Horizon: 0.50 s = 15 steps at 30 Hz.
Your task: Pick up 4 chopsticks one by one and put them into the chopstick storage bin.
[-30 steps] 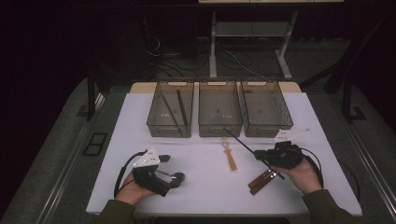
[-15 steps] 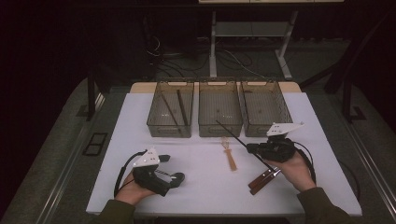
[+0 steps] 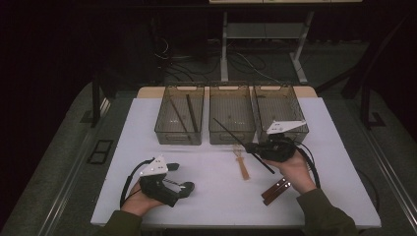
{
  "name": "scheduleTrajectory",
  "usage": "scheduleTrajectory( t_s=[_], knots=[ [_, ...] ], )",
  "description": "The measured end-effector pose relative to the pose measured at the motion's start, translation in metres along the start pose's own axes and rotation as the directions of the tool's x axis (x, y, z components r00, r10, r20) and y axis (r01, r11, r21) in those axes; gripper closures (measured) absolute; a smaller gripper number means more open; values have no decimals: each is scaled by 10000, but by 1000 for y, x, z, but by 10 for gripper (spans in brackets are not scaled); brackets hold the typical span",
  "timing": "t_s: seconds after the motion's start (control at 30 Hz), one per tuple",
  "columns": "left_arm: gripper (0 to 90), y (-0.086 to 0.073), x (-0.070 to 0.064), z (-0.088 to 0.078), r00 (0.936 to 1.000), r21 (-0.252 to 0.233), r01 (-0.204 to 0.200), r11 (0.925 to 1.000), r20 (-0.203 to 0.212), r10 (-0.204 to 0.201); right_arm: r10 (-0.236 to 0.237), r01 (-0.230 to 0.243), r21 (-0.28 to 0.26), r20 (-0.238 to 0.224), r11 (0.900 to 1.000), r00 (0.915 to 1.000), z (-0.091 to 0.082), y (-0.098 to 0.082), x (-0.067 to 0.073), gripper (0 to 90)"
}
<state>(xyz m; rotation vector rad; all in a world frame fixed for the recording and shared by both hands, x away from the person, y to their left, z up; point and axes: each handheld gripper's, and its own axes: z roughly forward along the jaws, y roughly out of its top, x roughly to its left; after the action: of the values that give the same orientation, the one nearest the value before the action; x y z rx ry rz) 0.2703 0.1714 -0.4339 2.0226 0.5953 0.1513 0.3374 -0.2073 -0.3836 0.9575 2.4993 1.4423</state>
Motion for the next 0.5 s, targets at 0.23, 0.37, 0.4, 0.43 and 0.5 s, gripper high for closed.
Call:
scheduleTrajectory(
  t_s=[0.23, 0.37, 0.4, 0.43, 0.5],
  knots=[
    [0, 0, 0, -1, 10000, 1, 24, 10000, -10, -24, -73, 71, -197, -89, 9998, 9999, 20, 15, 4, 858],
    [0, 0, 0, -1, 10000, -14, 4, 10000, -7, -4, -146, 143, -314, -91, 9994, 9999, 30, 28, 7, 858],
    [0, 0, 0, -1, 10000, -18, -27, 10000, 16, 27, -113, 109, -342, -104, 9994, 9999, 32, 31, 8, 858],
    [0, 0, 0, -1, 10000, -24, -22, 10000, 11, 22, -140, 135, -396, -124, 9991, 9998, 34, 35, 8, 858],
    [0, 0, 0, -1, 10000, -30, -18, 10000, 9, 18, -128, 124, -440, -87, 9990, 9999, 39, 42, 9, 858]
  ],
)
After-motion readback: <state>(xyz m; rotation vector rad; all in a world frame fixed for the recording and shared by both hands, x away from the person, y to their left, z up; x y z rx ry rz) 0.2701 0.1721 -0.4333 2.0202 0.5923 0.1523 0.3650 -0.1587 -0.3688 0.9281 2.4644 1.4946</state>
